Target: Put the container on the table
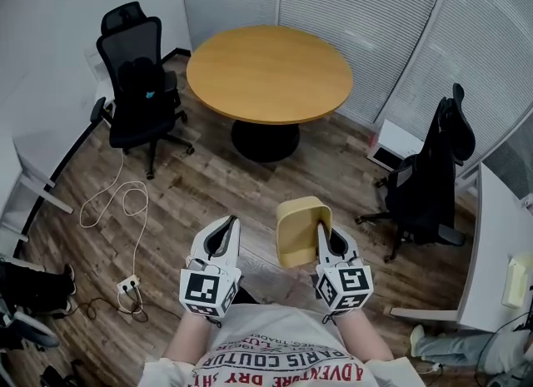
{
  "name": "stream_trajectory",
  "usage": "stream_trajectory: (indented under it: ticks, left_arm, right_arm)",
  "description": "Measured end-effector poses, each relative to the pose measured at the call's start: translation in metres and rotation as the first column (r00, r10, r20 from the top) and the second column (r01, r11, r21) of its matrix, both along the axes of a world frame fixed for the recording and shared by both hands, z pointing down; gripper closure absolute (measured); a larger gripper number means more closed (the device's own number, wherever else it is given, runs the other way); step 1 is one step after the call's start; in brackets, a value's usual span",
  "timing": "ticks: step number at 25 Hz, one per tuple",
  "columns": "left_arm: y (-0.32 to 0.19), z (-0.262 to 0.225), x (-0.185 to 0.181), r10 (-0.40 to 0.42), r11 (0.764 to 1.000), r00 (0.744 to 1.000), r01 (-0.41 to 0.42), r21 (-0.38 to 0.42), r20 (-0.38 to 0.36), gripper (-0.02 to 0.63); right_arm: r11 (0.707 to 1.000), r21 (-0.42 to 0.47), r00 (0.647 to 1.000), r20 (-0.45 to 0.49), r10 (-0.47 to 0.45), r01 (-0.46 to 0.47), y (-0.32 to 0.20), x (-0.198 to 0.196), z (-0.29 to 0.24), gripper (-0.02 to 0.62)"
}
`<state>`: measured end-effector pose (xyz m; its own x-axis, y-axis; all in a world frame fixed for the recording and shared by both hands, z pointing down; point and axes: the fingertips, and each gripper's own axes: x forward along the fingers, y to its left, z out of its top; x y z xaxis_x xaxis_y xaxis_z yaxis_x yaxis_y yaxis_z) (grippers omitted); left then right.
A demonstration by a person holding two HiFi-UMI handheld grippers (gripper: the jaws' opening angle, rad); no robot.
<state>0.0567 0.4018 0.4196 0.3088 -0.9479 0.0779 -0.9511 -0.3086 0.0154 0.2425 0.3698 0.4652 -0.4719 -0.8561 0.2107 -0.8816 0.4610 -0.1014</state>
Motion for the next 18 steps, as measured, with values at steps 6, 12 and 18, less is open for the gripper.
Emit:
stream_trajectory:
  ticks: [6,12,18]
  left_arm:
    - [-0.056,-0.003,-0.05,0.02,1.0,1.0,-0.02,-0.004,-0.013,0.594]
    - [-0.127,-0.014,-0.113,0.062,0.998,0.998,-0.062,-0.005,-0.029,0.594]
    - [-0.187,-0.022,-0.181,0.114,0.994,0.993,-0.114,0.002,-0.015,0.594]
  right_arm:
    - [0.999,-0.021,1.0,-0.011,0.029,-0.029,-0.051,-0.046,0.002,0.583]
    - [0.997,-0.031,0.997,-0.029,0.072,-0.073,-0.114,-0.103,-0.009,0.583]
    - [0.992,-0.033,0.992,-0.029,0.12,-0.12,-0.171,-0.171,-0.013,0.584]
